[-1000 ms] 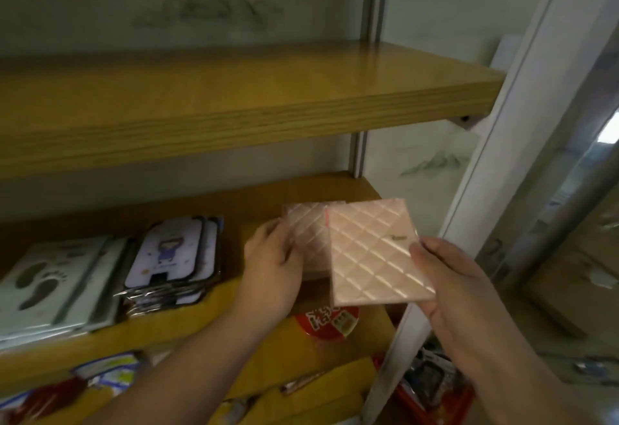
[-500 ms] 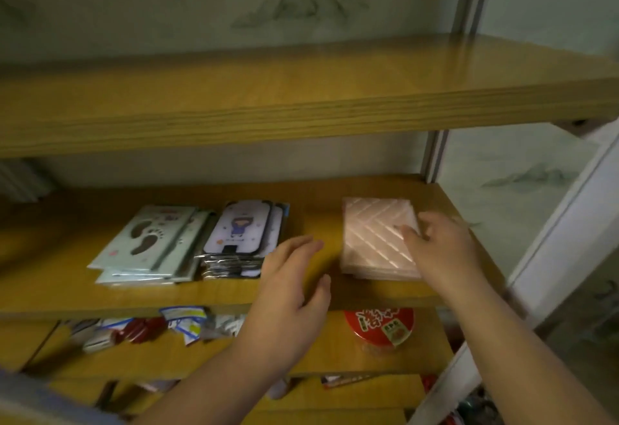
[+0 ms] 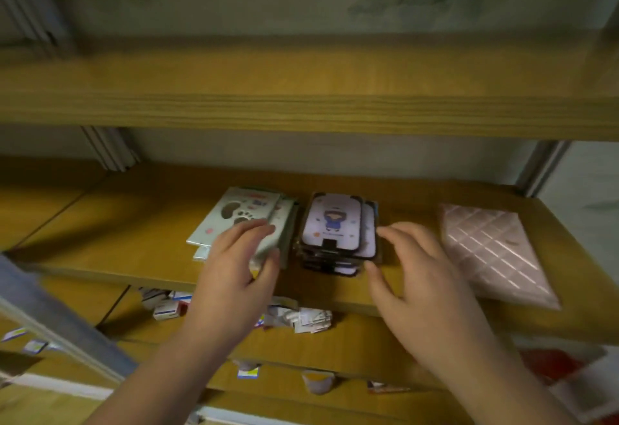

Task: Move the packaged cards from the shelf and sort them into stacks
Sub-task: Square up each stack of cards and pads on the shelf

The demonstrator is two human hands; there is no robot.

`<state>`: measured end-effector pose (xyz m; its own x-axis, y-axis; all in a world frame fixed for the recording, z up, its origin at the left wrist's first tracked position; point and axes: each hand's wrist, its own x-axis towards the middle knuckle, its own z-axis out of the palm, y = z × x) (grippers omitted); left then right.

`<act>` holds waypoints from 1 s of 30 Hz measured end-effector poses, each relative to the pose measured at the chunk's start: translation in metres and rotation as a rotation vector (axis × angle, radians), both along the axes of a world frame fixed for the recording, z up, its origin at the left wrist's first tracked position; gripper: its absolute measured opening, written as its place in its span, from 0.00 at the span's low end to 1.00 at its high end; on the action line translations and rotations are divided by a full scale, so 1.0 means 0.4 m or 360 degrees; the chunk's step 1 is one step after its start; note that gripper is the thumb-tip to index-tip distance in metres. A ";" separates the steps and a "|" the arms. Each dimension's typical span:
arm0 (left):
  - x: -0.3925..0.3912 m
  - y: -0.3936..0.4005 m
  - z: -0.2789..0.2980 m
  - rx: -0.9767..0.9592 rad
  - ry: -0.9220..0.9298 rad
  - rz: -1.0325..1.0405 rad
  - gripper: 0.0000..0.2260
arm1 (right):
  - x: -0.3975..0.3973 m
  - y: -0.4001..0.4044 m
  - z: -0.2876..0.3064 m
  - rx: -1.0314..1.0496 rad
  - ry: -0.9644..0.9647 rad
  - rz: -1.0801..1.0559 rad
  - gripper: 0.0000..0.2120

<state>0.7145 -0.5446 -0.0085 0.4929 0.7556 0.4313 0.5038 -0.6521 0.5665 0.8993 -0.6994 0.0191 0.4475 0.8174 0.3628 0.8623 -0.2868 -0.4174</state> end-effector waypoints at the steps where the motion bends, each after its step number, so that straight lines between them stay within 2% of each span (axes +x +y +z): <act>1: -0.029 0.034 0.001 -0.0015 -0.0011 0.0036 0.16 | -0.033 0.028 -0.003 0.0000 -0.0004 0.0045 0.24; 6: -0.134 0.202 -0.005 -0.0128 0.0090 0.0153 0.21 | -0.188 0.193 -0.024 0.0004 0.0120 0.0218 0.25; 9: -0.141 0.284 -0.008 -0.0162 0.0114 0.0154 0.25 | -0.254 0.308 -0.051 -0.0026 0.0242 0.0212 0.26; 12: -0.123 0.340 -0.008 -0.0396 0.0159 0.0016 0.30 | -0.288 0.397 -0.083 -0.0115 0.0259 0.0018 0.27; 15: -0.107 0.356 -0.020 -0.0509 0.0261 -0.0277 0.23 | -0.303 0.449 -0.106 -0.0268 0.0258 -0.0238 0.28; 19: -0.100 0.365 -0.036 -0.0600 0.0362 -0.0425 0.25 | -0.304 0.472 -0.122 -0.0289 0.0401 -0.0383 0.28; 21: -0.099 0.361 -0.030 -0.0897 0.0195 -0.0497 0.26 | -0.298 0.476 -0.119 -0.0203 0.0583 -0.0430 0.29; 23: -0.102 0.355 -0.017 -0.1349 -0.0213 -0.0502 0.23 | -0.296 0.481 -0.111 -0.0079 0.0838 -0.0439 0.28; 25: -0.101 0.373 -0.009 -0.1729 -0.0540 -0.0357 0.20 | -0.299 0.486 -0.105 0.0029 0.1122 -0.0436 0.26; 28: -0.109 0.425 0.017 -0.2180 -0.0643 -0.0249 0.16 | -0.303 0.490 -0.098 0.0150 0.1421 -0.0436 0.19; 30: -0.110 0.453 0.043 -0.2374 -0.0581 -0.0373 0.11 | -0.295 0.485 -0.100 0.0230 0.1574 -0.0403 0.24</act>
